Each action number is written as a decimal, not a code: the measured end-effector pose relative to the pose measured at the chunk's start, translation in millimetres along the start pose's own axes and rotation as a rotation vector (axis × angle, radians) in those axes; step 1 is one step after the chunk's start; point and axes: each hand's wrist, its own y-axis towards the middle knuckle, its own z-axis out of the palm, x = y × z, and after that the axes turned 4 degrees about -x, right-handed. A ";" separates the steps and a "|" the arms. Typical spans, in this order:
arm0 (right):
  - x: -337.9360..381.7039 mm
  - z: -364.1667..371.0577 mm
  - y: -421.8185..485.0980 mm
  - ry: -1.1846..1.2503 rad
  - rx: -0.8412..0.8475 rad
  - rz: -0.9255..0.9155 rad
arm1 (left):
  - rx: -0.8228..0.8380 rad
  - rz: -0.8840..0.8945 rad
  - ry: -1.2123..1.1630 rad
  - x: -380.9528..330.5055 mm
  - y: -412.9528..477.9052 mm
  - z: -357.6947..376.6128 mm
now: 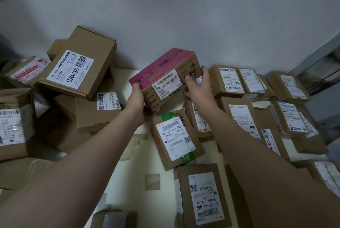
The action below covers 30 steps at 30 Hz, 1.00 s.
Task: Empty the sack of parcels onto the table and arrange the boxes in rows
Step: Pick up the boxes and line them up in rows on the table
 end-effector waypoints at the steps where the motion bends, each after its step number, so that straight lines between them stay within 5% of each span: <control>1: 1.5 1.9 1.0 -0.026 -0.008 -0.027 | 0.007 -0.022 0.057 -1.8 1.5 -1.6; 5: 1.4 13.1 3.3 -0.040 -0.012 -0.047 | 0.011 -0.076 0.309 -3.9 2.1 4.7; 8: -6.3 11.8 -2.4 -0.090 0.071 -0.068 | -0.164 0.084 0.301 1.8 2.3 12.6; 11: -16.8 10.1 -8.5 -0.223 0.098 -0.143 | -0.002 0.315 0.187 3.9 2.6 18.8; 15: -28.4 1.3 -7.2 -0.668 -0.183 -0.107 | 0.139 0.391 0.320 5.8 13.2 23.3; 17: -33.5 -9.5 -15.1 -0.843 -0.116 0.033 | 0.179 0.365 0.322 9.6 16.6 28.6; 20: -45.8 -21.2 -28.9 -0.961 0.031 -0.007 | 0.170 0.383 0.387 15.2 13.4 41.2; 25: -39.0 -32.3 -31.2 -0.745 -0.101 0.012 | 0.039 0.526 0.494 17.1 -0.2 44.4; 28: -20.4 -17.5 -45.2 -0.662 -0.282 -0.274 | -0.202 0.669 0.648 3.8 -14.8 18.9; 30: -3.6 7.7 -55.5 -0.531 -0.233 -0.386 | -0.365 0.770 0.718 -12.5 -23.3 -9.1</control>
